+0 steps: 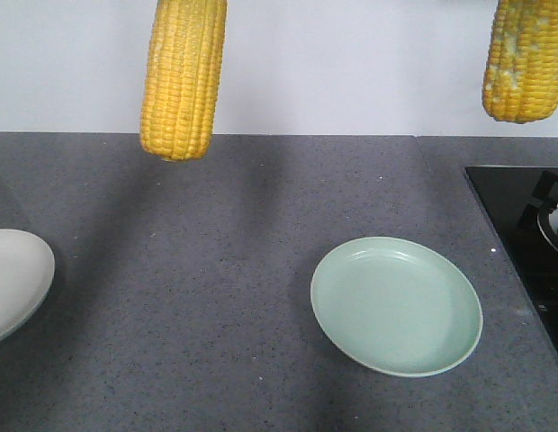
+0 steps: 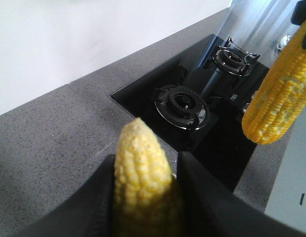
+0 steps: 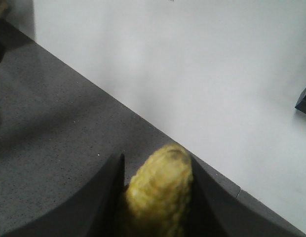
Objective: Distribute corn equally
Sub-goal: 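Lower the right gripper's cob onto the pale green plate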
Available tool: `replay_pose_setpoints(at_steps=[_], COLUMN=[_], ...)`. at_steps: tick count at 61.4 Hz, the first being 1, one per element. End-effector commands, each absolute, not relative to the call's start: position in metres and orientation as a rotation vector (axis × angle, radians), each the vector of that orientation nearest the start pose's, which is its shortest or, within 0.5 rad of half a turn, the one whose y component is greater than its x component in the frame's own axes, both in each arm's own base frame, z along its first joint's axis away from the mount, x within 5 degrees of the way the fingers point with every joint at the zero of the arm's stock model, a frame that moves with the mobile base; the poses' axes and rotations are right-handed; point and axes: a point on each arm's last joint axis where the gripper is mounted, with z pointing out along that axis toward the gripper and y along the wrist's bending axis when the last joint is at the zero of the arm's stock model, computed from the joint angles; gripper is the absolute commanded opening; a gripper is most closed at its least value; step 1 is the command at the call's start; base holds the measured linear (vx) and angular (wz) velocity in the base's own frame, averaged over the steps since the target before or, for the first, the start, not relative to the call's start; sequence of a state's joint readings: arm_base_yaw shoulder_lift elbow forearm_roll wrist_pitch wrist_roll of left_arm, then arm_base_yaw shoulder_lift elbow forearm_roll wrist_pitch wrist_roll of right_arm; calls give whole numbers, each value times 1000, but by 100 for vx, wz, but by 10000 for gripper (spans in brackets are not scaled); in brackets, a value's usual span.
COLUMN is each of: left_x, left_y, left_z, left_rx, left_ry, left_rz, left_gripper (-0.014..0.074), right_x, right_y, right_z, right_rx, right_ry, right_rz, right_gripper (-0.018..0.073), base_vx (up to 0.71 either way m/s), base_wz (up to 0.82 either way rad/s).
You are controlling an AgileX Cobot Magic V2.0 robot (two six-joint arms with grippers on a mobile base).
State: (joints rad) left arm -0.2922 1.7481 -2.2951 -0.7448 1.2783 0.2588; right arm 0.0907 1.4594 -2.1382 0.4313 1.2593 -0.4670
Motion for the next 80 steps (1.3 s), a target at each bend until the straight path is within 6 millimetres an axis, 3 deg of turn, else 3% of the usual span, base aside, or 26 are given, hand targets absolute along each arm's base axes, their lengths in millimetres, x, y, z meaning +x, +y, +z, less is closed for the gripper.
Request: replay_pose_setpoints(at_steps=[1, 24, 35, 45, 66, 73, 80], left_x=[284, 284, 284, 284, 284, 284, 284], left_y=[-150, -150, -150, -150, -150, -150, -150], left_z=[547, 547, 548, 548, 548, 548, 548], left_rx=[713, 713, 713, 713, 713, 713, 713], left_ry=[1877, 1877, 1876, 1876, 1876, 1876, 1876], left_rz=[-963, -963, -963, -963, -963, -963, -963], left_gripper=[-8, -8, -8, -8, -8, -8, -8], right_x=[231, 231, 250, 282, 327, 334, 340], right_y=[57, 59, 63, 73, 82, 82, 83], right_z=[577, 576, 553, 511, 375, 347, 334], right_rx=[-626, -585, -542, -530, -630, -658, -659], right_ry=[1783, 1814, 1983, 2129, 2502, 2552, 2591], right_rz=[257, 317, 421, 592, 750, 766, 771], right_gripper=[-4, -4, -4, -4, -4, -4, -4], base_vx=[0, 0, 0, 0, 0, 0, 0], base_wz=[0, 0, 0, 0, 0, 0, 0])
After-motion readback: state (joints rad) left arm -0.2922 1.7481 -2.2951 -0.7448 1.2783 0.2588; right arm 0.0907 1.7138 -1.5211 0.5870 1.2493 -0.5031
